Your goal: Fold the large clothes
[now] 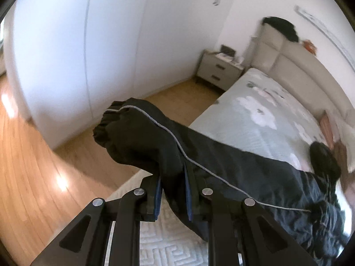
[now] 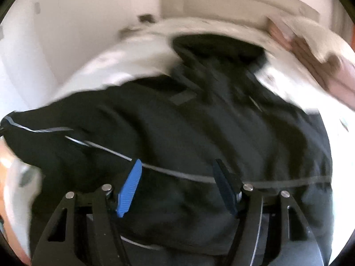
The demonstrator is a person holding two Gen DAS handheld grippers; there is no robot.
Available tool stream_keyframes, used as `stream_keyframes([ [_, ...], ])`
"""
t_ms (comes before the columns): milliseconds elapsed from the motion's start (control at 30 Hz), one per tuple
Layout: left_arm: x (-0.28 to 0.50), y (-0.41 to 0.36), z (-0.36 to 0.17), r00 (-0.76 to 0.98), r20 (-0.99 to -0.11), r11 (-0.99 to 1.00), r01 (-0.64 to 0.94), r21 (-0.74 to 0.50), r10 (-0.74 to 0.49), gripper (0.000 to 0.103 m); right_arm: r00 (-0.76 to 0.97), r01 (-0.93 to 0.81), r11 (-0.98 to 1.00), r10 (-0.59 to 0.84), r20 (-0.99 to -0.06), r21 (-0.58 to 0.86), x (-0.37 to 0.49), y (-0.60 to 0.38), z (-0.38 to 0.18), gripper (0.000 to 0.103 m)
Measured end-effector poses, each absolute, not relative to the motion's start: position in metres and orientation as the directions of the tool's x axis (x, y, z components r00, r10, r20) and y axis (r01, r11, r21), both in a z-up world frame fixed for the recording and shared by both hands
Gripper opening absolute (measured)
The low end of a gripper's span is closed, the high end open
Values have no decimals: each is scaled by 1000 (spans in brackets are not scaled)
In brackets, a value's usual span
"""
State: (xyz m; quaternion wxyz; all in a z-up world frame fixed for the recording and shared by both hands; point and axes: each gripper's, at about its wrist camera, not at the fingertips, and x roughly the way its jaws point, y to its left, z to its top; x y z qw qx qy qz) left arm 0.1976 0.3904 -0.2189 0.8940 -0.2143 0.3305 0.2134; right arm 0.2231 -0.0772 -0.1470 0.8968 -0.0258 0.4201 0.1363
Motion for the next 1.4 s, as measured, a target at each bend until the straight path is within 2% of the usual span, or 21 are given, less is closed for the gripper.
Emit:
stream_keyframes([
  [133, 198, 378, -202, 715, -657, 850, -481, -214, 240, 18, 576, -364, 928, 286, -766, 72, 241, -16, -145, 63],
  [267, 200, 360, -194, 724, -650, 889, -428, -163, 229, 18, 469, -363, 929, 250, -847, 73, 267, 18, -193, 63],
  [300, 199, 355, -193, 727, -651, 900, -408, -155, 218, 18, 491, -354, 933, 245, -836, 66, 268, 19, -200, 64],
  [533, 203, 297, -173, 773, -626, 968, -223, -113, 104, 18, 494, -344, 934, 270, -827, 99, 262, 8, -184, 64],
  [700, 221, 215, -150, 800, -598, 995, -17, -98, -45, 18, 545, -328, 923, 359, -758, 201, 220, -41, -140, 64],
  [967, 252, 47, -134, 742, -583, 937, 330, -113, -332, 16, 584, -194, 946, 324, -744, 260, 169, -144, -123, 64],
  [1067, 254, -4, -139, 718, -617, 922, 386, -31, -321, 16, 590, -151, 951, 305, -748, 268, 156, -177, -126, 64],
  [1133, 253, -11, -140, 697, -636, 918, 394, -45, -330, 17, 583, -129, 951, 301, -755, 280, 148, -199, -130, 64],
  [1167, 252, -8, -142, 696, -643, 924, 380, -46, -318, 19, 581, -122, 952, 299, -757, 282, 144, -206, -132, 64],
  [1200, 253, 0, -143, 704, -647, 936, 350, -44, -293, 27, 579, -117, 951, 298, -759, 285, 141, -213, -134, 64],
  [1300, 259, 44, -148, 719, -665, 974, 216, -62, -202, 66, 576, -119, 953, 295, -763, 279, 138, -224, -143, 66],
  [1400, 263, 109, -154, 702, -693, 986, 94, -139, -165, 67, 558, -110, 949, 305, -772, 295, 140, -228, -160, 68],
])
